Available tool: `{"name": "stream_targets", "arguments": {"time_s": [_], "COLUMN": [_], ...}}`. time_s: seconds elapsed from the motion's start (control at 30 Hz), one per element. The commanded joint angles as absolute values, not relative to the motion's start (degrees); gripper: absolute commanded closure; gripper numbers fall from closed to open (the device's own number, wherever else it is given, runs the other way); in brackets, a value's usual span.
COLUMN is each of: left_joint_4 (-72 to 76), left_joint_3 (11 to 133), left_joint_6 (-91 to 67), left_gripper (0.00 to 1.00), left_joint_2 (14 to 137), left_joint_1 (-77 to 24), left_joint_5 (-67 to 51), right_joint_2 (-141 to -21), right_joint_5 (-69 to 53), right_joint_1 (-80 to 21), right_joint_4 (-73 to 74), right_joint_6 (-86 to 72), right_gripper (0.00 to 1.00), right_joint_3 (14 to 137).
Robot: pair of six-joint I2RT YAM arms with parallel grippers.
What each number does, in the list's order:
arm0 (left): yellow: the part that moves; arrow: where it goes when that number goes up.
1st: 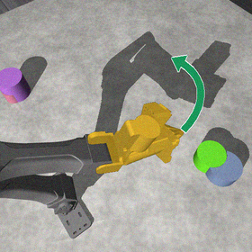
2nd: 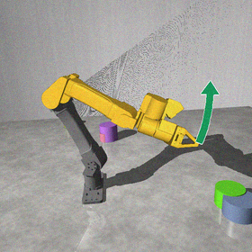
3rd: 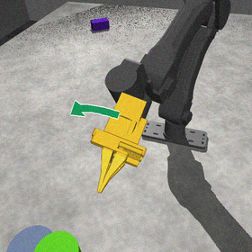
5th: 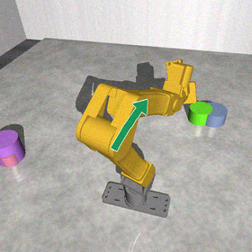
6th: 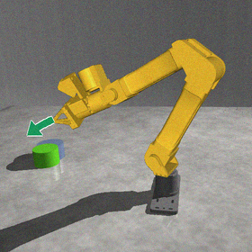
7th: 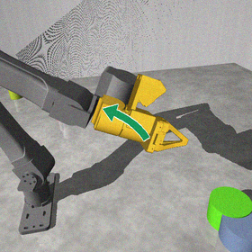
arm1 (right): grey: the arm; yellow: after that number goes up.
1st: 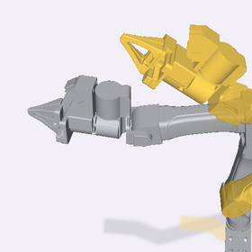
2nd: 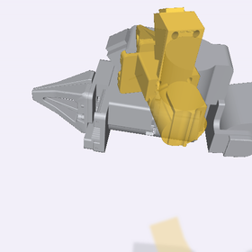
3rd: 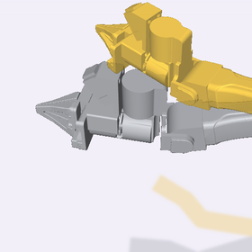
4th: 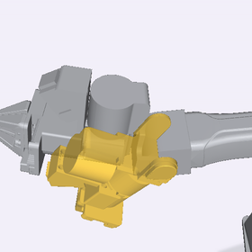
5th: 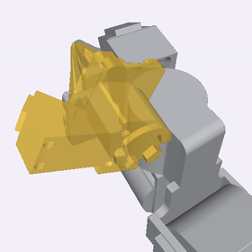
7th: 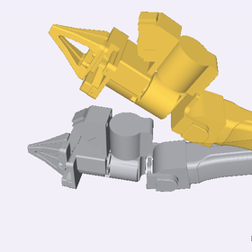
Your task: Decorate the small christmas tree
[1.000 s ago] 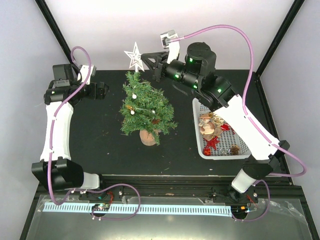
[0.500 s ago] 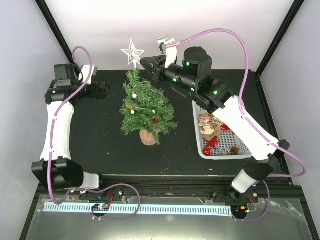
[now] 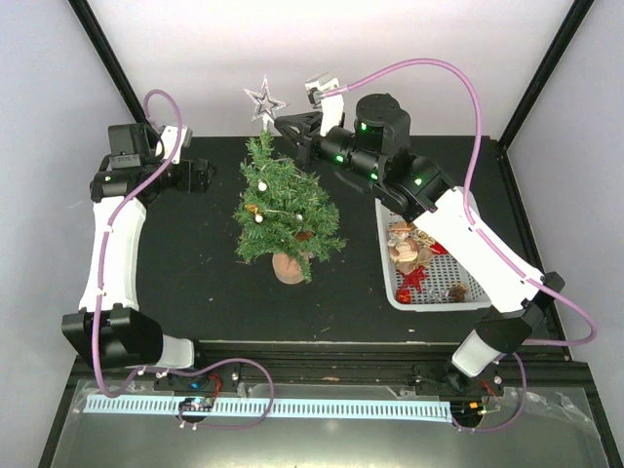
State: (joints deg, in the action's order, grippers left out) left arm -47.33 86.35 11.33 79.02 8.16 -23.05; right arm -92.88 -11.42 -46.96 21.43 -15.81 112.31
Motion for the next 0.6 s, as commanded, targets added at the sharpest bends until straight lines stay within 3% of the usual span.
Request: {"name": "stream_targets", "arguments": {"time_s": [0.0, 0.57], "left_joint_4": [-46.1, -45.62], "left_joint_3": [86.85, 85.4], "left_joint_6": [10.61, 10.55], "left_gripper": [0.01, 0.01], "left_joint_2": [79.74, 79.01], "left_joint_1": [7.87, 7.61], "left_joint_5": [-22.63, -22.68], "right_joint_2": [-90.95, -90.99], "right_joint_5": [-10.85, -14.71], "right_joint_1": [-47.36, -47.35], "right_joint_4": [20.95, 21.95], "right_joint_6": [-15.19, -16.06], "right_gripper": [0.98, 0.99], "right_joint_3": [111.26, 110.52]}}
